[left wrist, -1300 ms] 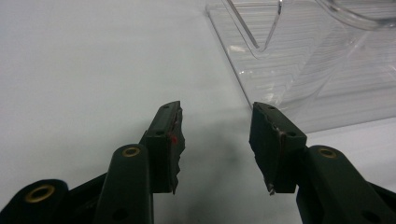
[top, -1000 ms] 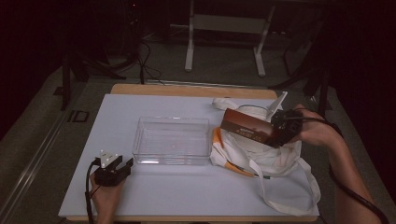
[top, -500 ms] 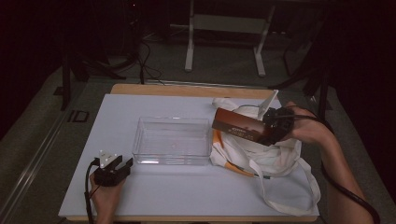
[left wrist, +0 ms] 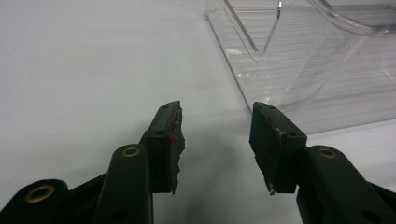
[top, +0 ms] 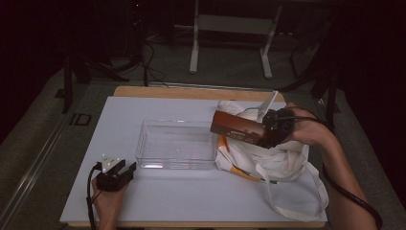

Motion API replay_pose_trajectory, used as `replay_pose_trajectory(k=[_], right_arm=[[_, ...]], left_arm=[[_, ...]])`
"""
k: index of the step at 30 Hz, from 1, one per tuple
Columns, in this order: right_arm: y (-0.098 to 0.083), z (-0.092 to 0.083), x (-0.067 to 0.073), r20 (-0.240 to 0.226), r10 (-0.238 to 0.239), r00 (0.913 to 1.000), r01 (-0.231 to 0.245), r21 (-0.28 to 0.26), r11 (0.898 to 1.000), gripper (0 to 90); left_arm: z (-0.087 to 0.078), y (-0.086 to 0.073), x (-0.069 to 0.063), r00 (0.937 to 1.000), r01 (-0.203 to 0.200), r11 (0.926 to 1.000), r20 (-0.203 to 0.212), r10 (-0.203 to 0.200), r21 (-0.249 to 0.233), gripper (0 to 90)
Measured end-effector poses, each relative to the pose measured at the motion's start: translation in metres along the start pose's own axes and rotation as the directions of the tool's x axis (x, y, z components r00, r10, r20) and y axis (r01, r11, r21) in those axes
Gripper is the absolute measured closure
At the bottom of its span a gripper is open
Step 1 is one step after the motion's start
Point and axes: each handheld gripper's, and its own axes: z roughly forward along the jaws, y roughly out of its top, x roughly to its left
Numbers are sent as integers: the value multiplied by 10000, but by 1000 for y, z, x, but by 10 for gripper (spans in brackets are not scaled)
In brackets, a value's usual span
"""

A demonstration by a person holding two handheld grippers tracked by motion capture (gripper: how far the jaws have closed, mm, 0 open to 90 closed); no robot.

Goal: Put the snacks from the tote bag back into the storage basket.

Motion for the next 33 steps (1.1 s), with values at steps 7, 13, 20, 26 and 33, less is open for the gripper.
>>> replay_pose_trajectory(k=[7,13,20,26,33], right_arm=[[7,1,1,-39,-143,9999,143,-24,9999,435],[14,4,2,-119,-273,9996,273,-15,9996,435],[20,4,3,-171,-395,9991,393,-119,9992,435],[25,6,4,-217,-482,9986,478,-161,9987,435],[34,9,5,-288,-601,9978,594,-247,9979,435]], left_arm=[[0,0,0,10000,15,10000,15,-15,3,541],[0,0,0,10000,11,10000,19,-11,8,541],[0,0,0,10000,12,10000,14,-13,15,541],[0,0,0,10000,13,10000,17,-13,12,541],[0,0,0,10000,16,10000,28,-16,15,541]])
